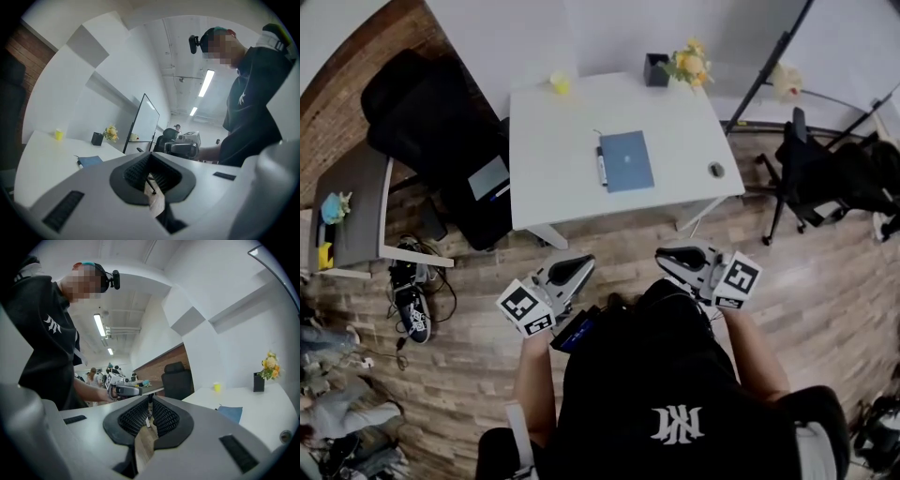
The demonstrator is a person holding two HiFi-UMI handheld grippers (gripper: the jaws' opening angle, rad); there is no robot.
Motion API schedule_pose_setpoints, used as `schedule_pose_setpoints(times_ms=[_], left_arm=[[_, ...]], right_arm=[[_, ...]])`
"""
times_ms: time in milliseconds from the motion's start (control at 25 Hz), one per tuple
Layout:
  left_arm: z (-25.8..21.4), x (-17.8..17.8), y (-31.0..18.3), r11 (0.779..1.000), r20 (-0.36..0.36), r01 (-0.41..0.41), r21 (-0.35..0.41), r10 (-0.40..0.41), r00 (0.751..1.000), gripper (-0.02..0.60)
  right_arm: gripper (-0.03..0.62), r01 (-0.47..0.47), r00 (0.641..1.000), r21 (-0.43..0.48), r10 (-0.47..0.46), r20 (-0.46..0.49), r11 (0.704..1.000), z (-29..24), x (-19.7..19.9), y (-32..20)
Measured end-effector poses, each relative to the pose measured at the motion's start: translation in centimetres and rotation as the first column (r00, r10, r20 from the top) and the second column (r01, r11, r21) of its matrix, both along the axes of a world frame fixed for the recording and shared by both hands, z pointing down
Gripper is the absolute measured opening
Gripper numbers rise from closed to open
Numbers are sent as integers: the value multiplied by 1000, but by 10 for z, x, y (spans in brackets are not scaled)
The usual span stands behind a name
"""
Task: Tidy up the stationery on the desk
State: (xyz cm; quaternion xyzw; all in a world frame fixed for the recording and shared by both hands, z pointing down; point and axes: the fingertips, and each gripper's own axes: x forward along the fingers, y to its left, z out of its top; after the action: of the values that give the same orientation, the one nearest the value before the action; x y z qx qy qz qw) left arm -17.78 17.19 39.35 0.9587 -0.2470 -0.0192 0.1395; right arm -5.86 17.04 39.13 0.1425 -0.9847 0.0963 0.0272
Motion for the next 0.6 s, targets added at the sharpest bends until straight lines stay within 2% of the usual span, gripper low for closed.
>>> schedule_pose_setpoints(times_ms=[320, 600], left_arm=[[4, 15, 5, 999, 30, -6, -34, 7, 1000, 3], [4, 50, 5, 999, 43, 6, -48, -4, 999, 3]], right_arm=[[40, 45, 998, 8, -46, 32, 999, -7, -4, 3], [40, 39, 997, -25, -37, 64, 999, -9, 39, 12]])
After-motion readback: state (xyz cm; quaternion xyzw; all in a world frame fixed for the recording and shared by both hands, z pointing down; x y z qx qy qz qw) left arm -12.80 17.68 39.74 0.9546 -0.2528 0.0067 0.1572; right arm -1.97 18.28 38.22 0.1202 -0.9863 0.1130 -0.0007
